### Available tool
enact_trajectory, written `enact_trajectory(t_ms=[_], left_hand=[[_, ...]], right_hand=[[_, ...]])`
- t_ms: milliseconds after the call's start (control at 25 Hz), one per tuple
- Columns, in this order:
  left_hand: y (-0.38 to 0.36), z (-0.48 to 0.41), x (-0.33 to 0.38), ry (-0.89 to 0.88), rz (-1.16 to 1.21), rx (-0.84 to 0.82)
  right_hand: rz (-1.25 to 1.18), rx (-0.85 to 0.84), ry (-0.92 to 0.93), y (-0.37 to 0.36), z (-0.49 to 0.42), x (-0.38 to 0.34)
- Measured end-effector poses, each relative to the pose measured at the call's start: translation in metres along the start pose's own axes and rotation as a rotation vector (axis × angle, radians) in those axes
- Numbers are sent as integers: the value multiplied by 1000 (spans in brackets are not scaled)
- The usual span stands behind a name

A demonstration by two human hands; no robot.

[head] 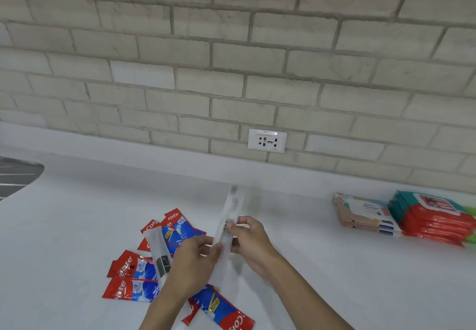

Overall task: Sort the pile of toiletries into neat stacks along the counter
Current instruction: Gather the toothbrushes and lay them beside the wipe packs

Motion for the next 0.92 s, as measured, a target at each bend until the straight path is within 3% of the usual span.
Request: enact_trajectory(t_ms=[240,600,760,920], left_hand=[[-33,4,34,-78,81,-70],[-115,4,69,-41,111,-152],[-149,-2,83,-18,95,-161],[-187,-11,100,-10,73,-174]], right_hand=[[-57,97,82,62,1,-28],[-31,184,105,161,1,-41],[74,266,104,207,-3,-50],[354,344,136,251,-10,-67]])
Point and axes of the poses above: each hand's wrist, its own z-axis away from the middle knuckle, its own y-axis out of the back of the hand, x = y × z, the point moved 8 cm from there along -z, towards the middle knuckle, and after that the axes turned 5 degrees about y, right-handed, at the moved point
